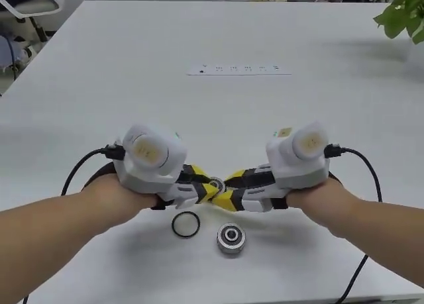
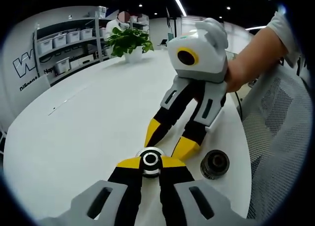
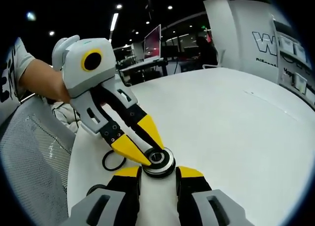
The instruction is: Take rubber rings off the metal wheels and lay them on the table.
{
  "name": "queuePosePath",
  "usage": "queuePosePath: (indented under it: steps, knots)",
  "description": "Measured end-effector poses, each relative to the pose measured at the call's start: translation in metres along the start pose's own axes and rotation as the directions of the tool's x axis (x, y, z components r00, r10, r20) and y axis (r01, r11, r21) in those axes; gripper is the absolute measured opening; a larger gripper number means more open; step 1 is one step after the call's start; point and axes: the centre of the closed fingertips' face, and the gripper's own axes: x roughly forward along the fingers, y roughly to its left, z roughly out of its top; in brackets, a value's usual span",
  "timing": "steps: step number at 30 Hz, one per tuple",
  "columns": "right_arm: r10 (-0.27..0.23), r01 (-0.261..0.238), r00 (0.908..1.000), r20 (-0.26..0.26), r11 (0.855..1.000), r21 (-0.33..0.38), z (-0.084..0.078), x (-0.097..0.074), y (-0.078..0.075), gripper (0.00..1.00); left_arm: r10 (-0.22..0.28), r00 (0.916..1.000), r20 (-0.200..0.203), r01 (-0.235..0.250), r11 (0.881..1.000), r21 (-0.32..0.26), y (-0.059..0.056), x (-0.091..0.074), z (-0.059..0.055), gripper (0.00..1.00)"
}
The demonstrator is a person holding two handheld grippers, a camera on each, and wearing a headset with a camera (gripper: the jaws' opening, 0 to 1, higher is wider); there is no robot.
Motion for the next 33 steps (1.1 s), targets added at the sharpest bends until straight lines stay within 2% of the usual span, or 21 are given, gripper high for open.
queuePosePath:
  steps: [15,23,33]
  knots:
    - [-0.012,0.011,0.9999,-0.003,0.999,-0.045,-0.0020,-0.0055,0.0024,0.18,0.009,1.0000,0.003,-0.009,1.000,-0.009,-0.0010,-0.0002,0.0004,0.07]
    - [-0.014,0.012,0.9997,-0.019,0.997,-0.073,-0.0062,-0.0077,0.0011,0.11,0.004,1.0000,0.000,-0.004,1.000,-0.013,-0.0010,-0.0002,0.0004,0.07]
    - [-0.008,0.007,0.9998,-0.019,0.998,-0.063,-0.0073,-0.0093,-0.0002,0.05,0.004,1.0000,0.000,-0.004,1.000,-0.014,-0.0008,-0.0002,0.0007,0.07]
